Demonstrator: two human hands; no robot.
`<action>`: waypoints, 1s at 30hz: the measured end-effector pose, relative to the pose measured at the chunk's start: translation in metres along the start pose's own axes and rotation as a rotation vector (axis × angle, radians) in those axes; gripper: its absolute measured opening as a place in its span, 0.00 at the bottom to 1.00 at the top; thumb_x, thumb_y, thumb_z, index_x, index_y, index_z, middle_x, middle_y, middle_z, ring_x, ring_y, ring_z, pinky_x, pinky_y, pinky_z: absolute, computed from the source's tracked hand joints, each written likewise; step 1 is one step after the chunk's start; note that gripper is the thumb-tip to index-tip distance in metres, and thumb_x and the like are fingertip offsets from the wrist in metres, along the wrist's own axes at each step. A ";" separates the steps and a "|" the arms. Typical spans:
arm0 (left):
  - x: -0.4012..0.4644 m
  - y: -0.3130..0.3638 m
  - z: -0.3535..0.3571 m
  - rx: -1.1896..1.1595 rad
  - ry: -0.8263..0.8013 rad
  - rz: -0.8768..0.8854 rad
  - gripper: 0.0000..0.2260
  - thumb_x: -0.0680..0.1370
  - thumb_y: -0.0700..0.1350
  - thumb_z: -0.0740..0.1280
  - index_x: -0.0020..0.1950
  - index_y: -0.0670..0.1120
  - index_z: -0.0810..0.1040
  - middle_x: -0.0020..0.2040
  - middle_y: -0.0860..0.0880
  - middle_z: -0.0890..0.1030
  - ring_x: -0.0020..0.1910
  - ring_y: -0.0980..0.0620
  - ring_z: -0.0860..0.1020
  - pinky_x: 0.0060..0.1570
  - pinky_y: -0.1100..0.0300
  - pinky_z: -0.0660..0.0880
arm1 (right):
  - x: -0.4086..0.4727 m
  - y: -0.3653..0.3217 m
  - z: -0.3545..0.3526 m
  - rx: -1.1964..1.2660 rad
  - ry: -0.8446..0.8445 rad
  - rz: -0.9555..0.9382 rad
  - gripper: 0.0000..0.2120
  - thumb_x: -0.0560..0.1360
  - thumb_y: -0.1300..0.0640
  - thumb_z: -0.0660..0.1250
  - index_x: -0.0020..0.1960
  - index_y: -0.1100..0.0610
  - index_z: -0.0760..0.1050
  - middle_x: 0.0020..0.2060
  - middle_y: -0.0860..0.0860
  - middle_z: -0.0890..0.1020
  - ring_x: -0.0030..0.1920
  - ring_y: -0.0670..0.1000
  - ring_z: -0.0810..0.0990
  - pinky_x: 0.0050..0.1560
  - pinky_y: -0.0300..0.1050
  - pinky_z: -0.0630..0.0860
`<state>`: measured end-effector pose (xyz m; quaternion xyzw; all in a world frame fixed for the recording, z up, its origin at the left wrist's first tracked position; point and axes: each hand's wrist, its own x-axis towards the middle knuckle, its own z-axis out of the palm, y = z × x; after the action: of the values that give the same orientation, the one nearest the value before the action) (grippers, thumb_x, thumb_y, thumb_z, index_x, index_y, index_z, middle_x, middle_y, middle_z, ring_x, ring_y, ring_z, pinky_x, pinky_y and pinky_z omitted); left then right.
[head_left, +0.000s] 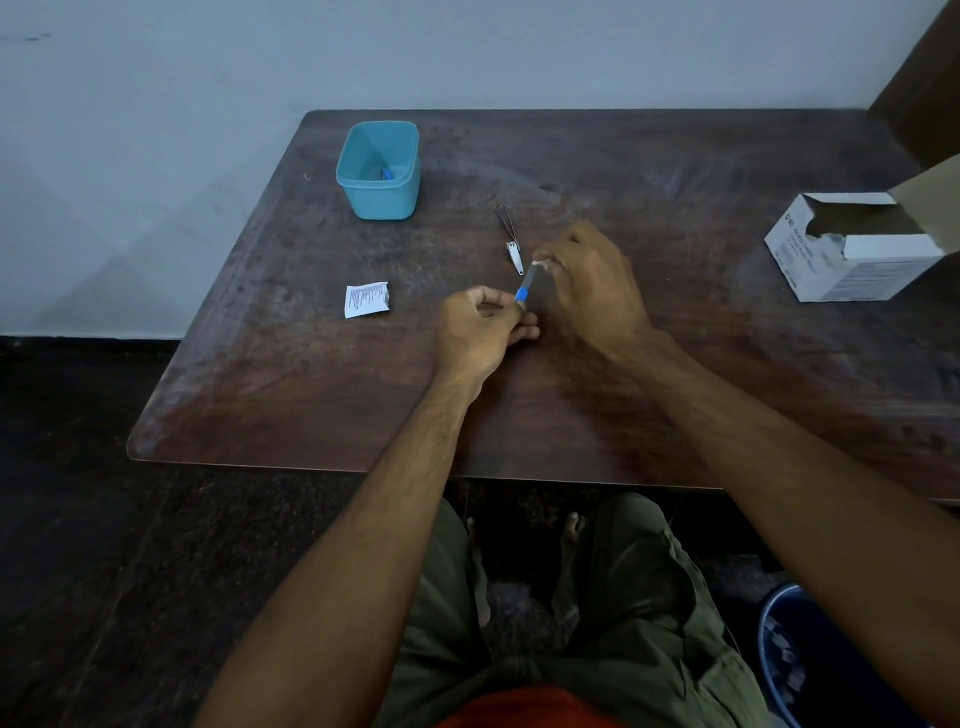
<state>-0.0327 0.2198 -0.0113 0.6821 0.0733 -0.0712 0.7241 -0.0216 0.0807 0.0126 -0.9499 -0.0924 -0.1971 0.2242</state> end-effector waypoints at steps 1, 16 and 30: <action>0.000 0.000 0.000 0.006 0.004 -0.001 0.03 0.76 0.34 0.67 0.43 0.39 0.78 0.36 0.43 0.84 0.35 0.48 0.84 0.36 0.64 0.79 | 0.003 0.001 -0.001 -0.021 0.012 0.006 0.10 0.76 0.64 0.62 0.55 0.62 0.80 0.50 0.59 0.77 0.47 0.59 0.78 0.45 0.50 0.74; 0.001 -0.003 0.003 0.014 0.017 0.024 0.05 0.76 0.33 0.67 0.41 0.40 0.77 0.36 0.43 0.83 0.34 0.50 0.84 0.35 0.66 0.78 | 0.005 -0.001 -0.005 -0.289 -0.216 -0.244 0.13 0.77 0.67 0.56 0.59 0.66 0.73 0.57 0.62 0.73 0.58 0.61 0.70 0.52 0.54 0.68; -0.002 0.000 0.003 0.018 0.006 0.025 0.04 0.77 0.33 0.66 0.43 0.38 0.77 0.38 0.41 0.83 0.34 0.51 0.84 0.36 0.65 0.79 | -0.007 -0.001 0.001 -0.370 -0.174 -0.238 0.11 0.72 0.65 0.65 0.54 0.63 0.76 0.52 0.59 0.75 0.50 0.59 0.73 0.38 0.47 0.65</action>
<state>-0.0346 0.2169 -0.0105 0.6897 0.0663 -0.0606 0.7185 -0.0275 0.0817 0.0093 -0.9707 -0.1848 -0.1531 0.0125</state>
